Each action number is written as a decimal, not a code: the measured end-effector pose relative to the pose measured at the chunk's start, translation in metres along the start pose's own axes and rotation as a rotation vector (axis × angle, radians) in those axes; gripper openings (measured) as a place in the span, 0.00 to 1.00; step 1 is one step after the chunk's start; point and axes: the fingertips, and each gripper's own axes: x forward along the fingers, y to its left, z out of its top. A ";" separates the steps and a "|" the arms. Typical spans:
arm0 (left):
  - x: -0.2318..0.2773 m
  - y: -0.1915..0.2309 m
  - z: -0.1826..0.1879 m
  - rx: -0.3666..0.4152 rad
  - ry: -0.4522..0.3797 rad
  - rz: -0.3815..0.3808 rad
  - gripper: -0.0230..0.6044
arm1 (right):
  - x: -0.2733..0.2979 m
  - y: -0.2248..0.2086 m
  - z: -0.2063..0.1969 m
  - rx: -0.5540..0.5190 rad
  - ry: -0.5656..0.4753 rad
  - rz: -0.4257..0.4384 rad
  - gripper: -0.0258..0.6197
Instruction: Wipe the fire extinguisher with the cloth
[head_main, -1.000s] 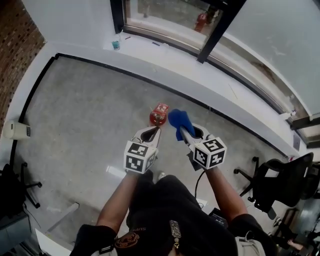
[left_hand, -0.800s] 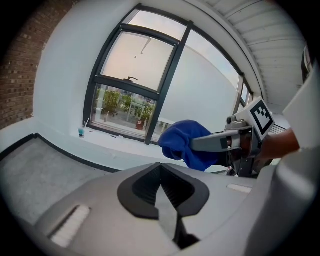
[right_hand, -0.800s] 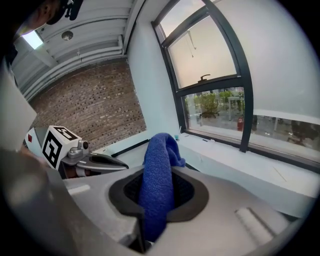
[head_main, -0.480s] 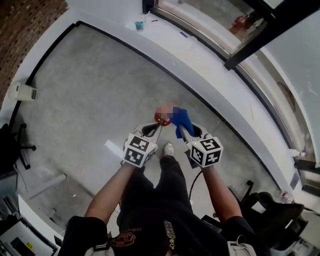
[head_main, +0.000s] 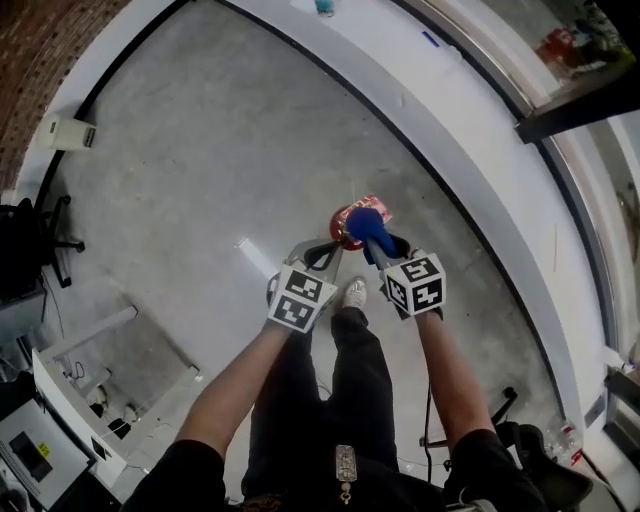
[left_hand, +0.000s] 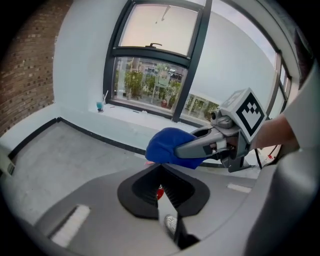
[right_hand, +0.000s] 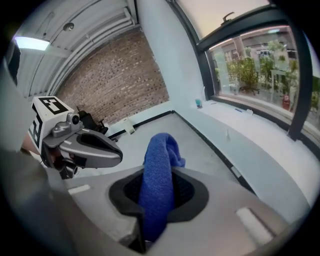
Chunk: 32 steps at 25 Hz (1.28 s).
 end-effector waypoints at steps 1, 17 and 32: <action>0.013 0.005 -0.008 -0.003 0.012 0.003 0.05 | 0.015 -0.004 -0.006 -0.003 0.013 0.016 0.13; 0.110 0.024 -0.078 -0.073 0.096 -0.008 0.05 | 0.122 -0.086 -0.061 0.014 0.060 0.086 0.13; 0.116 0.035 -0.085 -0.099 0.143 0.009 0.05 | 0.122 -0.147 -0.078 -0.016 0.113 -0.141 0.13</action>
